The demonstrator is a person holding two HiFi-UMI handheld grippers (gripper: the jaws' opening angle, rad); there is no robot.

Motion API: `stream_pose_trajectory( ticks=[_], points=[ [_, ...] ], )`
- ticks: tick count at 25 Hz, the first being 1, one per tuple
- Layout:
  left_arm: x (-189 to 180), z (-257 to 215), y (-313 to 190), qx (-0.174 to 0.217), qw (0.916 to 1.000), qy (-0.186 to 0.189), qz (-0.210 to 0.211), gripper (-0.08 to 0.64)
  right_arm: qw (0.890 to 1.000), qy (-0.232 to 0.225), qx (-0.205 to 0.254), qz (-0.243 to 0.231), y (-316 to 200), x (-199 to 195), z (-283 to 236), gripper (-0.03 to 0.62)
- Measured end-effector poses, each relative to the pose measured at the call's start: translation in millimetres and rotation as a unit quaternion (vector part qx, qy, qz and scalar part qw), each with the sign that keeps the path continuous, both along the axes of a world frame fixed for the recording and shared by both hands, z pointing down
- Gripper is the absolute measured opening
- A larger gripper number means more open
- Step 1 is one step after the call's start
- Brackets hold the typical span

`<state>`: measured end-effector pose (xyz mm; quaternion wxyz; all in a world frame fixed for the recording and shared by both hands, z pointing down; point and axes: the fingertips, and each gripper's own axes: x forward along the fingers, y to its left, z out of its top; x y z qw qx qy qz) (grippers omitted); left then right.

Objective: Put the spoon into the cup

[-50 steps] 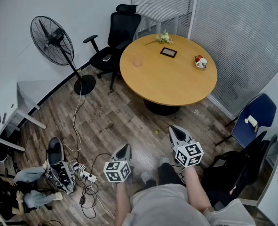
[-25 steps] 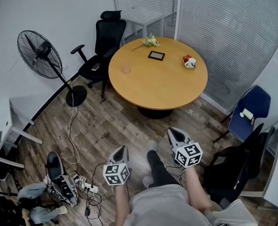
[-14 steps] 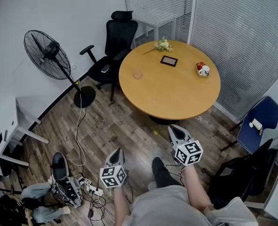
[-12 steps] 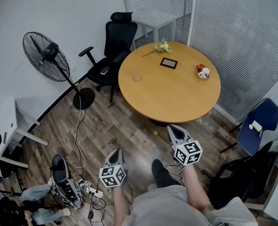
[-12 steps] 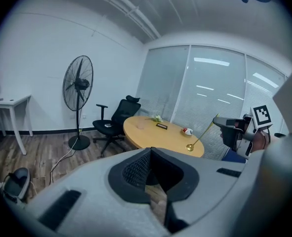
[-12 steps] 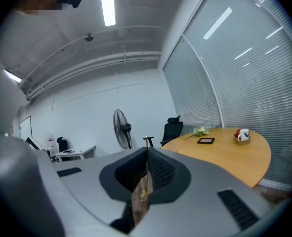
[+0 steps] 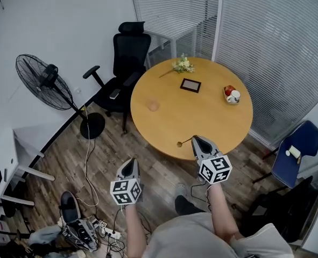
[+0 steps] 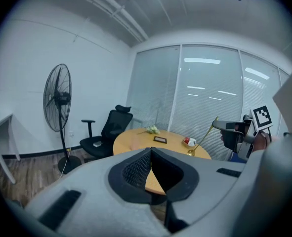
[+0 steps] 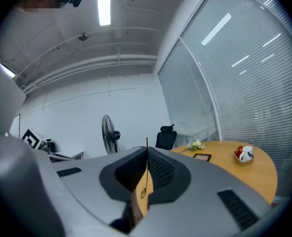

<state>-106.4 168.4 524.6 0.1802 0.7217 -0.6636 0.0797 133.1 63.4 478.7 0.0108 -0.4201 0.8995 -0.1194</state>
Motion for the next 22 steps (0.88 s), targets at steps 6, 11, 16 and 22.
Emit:
stream_pose_trajectory(
  ticks=[6, 11, 16, 22],
  points=[
    [-2.0, -112.1, -111.7, 0.093, 0.995, -0.036, -0.005, 0.008, 0.994, -0.069, 0.057, 0.06, -94.6, 0.6, -89.2, 0.005],
    [19.0, -100.8, -132.7, 0.076, 0.9969, -0.009, 0.016, 0.008, 0.998, -0.048, 0.036, 0.033, -110.8, -25.7, -67.6, 0.005],
    [24.6, -72.5, -156.4, 0.034, 0.9972, -0.049, 0.045, 0.008, 0.999, -0.041, 0.021, 0.0, -136.6, -37.1, -40.6, 0.005],
    [16.3, -69.7, -190.8, 0.037, 0.9973, -0.047, 0.043, 0.008, 0.999, -0.039, 0.016, -0.005, -177.4, -36.5, -28.8, 0.005]
  ],
)
